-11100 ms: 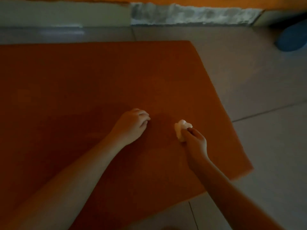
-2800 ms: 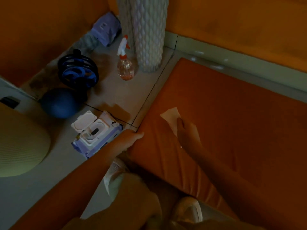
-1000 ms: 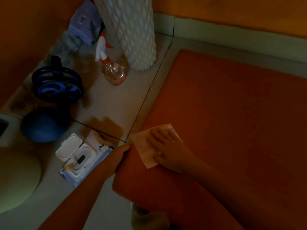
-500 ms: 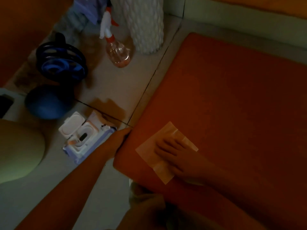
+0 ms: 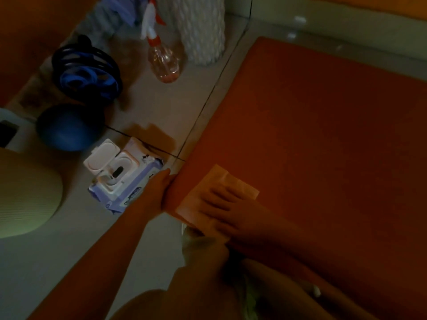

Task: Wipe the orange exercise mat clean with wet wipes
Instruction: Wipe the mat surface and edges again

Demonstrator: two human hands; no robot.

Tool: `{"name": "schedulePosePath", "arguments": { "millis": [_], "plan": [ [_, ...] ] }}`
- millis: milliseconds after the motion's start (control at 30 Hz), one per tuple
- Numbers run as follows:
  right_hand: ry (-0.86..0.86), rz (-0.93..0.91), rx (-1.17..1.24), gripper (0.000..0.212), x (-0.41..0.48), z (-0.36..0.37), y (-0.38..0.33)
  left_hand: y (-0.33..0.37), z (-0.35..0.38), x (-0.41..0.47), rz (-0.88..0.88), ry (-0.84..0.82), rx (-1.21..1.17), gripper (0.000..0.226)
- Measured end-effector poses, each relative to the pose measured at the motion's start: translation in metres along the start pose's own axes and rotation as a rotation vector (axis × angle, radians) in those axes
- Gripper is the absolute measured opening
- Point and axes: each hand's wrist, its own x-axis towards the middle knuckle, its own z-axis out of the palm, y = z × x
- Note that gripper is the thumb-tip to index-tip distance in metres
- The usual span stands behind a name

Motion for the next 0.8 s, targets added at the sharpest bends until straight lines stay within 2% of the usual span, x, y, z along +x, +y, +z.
{"name": "schedulePosePath", "arguments": {
  "millis": [133, 267, 367, 533, 667, 733, 800],
  "plan": [
    [-0.127, 0.044, 0.0, 0.057, -0.032, -0.01, 0.015, -0.003, 0.0, 0.011, 0.044, 0.054, 0.072, 0.034],
    [-0.141, 0.159, 0.018, 0.073, 0.022, -0.009, 0.011, -0.006, 0.005, 0.02, 0.06, 0.081, 0.159, 0.029],
    [-0.121, 0.221, 0.058, 0.077, 0.028, -0.007, 0.007, -0.003, 0.005, 0.024, 0.165, 0.074, 0.313, 0.033],
    [-0.124, 0.238, -0.027, 0.056, -0.077, -0.013, 0.01, 0.006, 0.015, 0.027, 0.441, 0.03, 0.657, 0.047],
    [-0.221, 0.324, -0.075, 0.061, -0.112, -0.029, 0.011, -0.008, 0.021, 0.025, 0.522, 0.065, 0.906, 0.058],
    [-0.26, 0.399, -0.014, 0.069, -0.094, -0.032, 0.024, -0.009, 0.02, 0.025, 0.518, 0.085, 0.928, 0.058],
    [-0.215, 0.508, 0.033, 0.075, -0.067, -0.029, 0.046, -0.007, 0.021, 0.025, 0.508, 0.087, 0.929, 0.057]
  ]
}}
